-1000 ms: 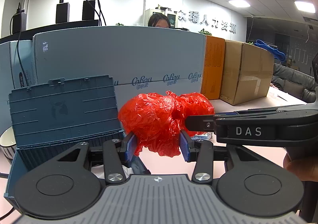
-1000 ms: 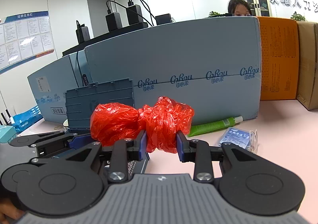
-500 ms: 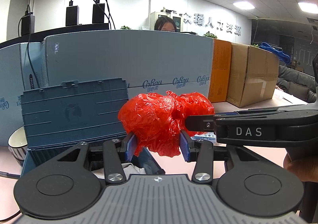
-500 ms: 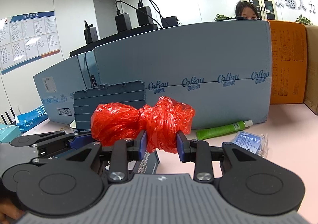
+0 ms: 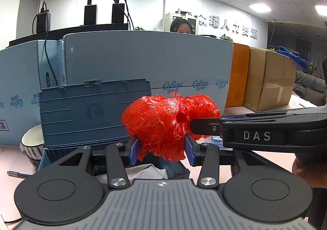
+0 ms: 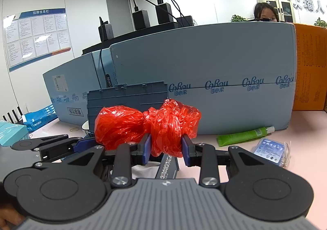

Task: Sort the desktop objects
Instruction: 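Lower the red bag with both tools into the open dark blue box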

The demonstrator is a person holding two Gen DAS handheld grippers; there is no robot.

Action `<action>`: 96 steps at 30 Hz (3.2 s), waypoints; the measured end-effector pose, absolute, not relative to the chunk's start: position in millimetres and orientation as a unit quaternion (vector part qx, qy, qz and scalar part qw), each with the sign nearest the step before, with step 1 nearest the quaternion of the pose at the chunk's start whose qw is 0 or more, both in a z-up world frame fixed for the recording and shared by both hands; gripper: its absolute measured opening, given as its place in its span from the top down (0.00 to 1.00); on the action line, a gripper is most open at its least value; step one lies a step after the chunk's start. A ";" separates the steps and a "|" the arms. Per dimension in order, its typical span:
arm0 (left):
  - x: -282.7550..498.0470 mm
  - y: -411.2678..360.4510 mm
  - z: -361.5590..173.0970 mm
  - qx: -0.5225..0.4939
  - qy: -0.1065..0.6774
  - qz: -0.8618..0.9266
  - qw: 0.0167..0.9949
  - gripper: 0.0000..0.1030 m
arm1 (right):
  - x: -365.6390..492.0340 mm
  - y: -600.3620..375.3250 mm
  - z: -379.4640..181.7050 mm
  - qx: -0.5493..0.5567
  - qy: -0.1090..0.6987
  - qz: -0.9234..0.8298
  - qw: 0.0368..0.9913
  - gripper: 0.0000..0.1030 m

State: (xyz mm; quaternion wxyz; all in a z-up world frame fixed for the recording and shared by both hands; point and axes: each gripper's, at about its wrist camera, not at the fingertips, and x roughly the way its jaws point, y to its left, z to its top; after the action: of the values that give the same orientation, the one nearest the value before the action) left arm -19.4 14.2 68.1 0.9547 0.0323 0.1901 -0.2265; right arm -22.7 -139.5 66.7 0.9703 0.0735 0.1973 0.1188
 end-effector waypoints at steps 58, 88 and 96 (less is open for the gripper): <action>-13.0 83.1 68.8 0.024 0.180 -0.151 0.972 0.62 | 7.0 -72.0 66.6 0.070 0.198 0.186 0.960 0.66; 2.1 94.2 53.0 0.033 0.198 -0.134 0.970 0.61 | 21.4 -60.6 51.8 0.077 0.213 0.212 0.951 0.66; 5.1 93.2 49.5 0.038 0.203 -0.139 0.969 0.61 | 22.9 -61.2 49.1 0.078 0.220 0.209 0.950 0.66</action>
State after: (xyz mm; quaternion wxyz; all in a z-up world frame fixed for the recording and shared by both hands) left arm 5.1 93.2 49.5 0.9686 0.0379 0.2027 -0.1386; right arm 22.9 -61.2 49.1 0.9496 0.0779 0.2203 0.2089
